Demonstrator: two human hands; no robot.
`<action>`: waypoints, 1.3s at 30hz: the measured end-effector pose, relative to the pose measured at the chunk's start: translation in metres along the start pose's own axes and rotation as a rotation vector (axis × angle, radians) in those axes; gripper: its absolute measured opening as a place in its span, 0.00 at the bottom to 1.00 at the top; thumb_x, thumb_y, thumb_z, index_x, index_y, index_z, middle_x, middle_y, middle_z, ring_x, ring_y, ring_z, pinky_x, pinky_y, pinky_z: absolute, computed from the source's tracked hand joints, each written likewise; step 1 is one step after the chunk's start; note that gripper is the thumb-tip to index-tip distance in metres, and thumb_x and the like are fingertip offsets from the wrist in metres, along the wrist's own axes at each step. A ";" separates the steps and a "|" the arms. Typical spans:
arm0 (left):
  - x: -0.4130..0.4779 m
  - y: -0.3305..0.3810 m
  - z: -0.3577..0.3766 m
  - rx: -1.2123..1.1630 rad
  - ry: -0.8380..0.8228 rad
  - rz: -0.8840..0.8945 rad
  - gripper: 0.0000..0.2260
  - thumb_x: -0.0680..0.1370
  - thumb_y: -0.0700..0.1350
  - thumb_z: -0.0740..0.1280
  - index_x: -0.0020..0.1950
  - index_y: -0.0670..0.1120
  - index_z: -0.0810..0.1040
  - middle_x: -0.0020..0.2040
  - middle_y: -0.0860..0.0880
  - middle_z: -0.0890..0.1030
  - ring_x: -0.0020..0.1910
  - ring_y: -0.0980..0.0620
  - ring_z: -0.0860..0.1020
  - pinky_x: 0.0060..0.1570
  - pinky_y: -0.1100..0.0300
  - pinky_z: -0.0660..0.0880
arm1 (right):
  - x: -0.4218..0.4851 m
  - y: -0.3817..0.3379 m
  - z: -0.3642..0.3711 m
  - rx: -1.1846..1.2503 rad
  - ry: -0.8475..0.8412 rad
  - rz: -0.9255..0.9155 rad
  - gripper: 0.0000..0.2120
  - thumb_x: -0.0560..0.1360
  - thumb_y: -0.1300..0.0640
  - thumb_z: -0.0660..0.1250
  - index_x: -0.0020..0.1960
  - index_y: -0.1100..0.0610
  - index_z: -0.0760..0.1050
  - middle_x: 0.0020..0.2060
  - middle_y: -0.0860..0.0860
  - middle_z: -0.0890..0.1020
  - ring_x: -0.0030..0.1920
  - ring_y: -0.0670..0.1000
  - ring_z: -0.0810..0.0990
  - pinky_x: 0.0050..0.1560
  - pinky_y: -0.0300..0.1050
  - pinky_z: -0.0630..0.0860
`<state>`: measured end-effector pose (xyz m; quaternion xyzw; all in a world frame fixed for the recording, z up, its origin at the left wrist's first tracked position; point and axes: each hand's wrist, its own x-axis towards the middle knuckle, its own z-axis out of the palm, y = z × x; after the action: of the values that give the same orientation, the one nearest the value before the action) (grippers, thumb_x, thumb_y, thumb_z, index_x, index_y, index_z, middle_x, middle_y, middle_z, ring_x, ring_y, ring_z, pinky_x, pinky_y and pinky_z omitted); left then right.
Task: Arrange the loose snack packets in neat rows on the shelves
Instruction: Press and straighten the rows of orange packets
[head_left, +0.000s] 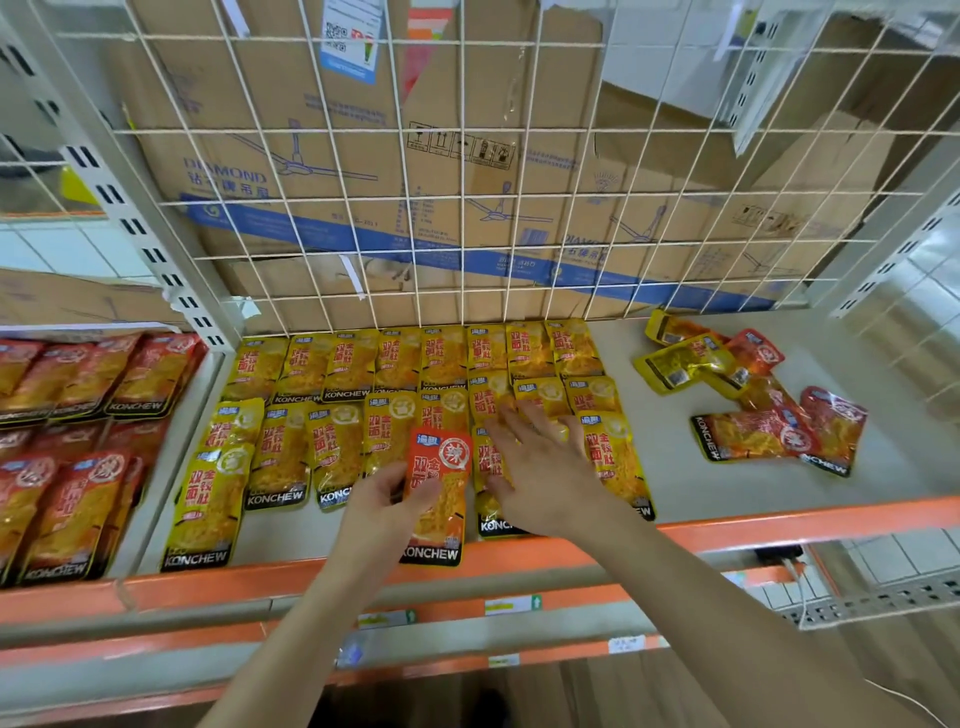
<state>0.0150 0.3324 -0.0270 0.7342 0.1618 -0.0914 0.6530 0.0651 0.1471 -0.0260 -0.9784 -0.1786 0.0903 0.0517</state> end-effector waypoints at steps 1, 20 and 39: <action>0.000 0.000 0.000 0.000 0.000 0.002 0.07 0.79 0.41 0.70 0.50 0.53 0.84 0.45 0.52 0.87 0.48 0.46 0.85 0.58 0.42 0.79 | -0.001 -0.002 -0.001 -0.003 0.007 -0.003 0.31 0.79 0.44 0.58 0.79 0.51 0.55 0.80 0.50 0.53 0.79 0.52 0.45 0.72 0.65 0.48; 0.001 -0.002 -0.004 -0.090 -0.009 -0.006 0.07 0.78 0.42 0.71 0.51 0.54 0.82 0.48 0.55 0.87 0.51 0.51 0.84 0.61 0.51 0.76 | -0.037 0.025 0.020 0.069 -0.024 0.232 0.41 0.68 0.21 0.43 0.78 0.34 0.41 0.80 0.47 0.36 0.77 0.64 0.32 0.71 0.75 0.38; -0.014 0.028 -0.049 -0.243 0.125 0.080 0.07 0.78 0.37 0.70 0.51 0.47 0.83 0.44 0.49 0.87 0.42 0.53 0.84 0.40 0.58 0.81 | -0.016 -0.045 -0.048 0.256 0.268 -0.084 0.35 0.74 0.30 0.44 0.79 0.39 0.52 0.81 0.45 0.45 0.80 0.55 0.39 0.75 0.68 0.41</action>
<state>0.0079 0.3766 0.0106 0.6599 0.1827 0.0008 0.7288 0.0445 0.1801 0.0291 -0.9588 -0.1979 -0.0211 0.2028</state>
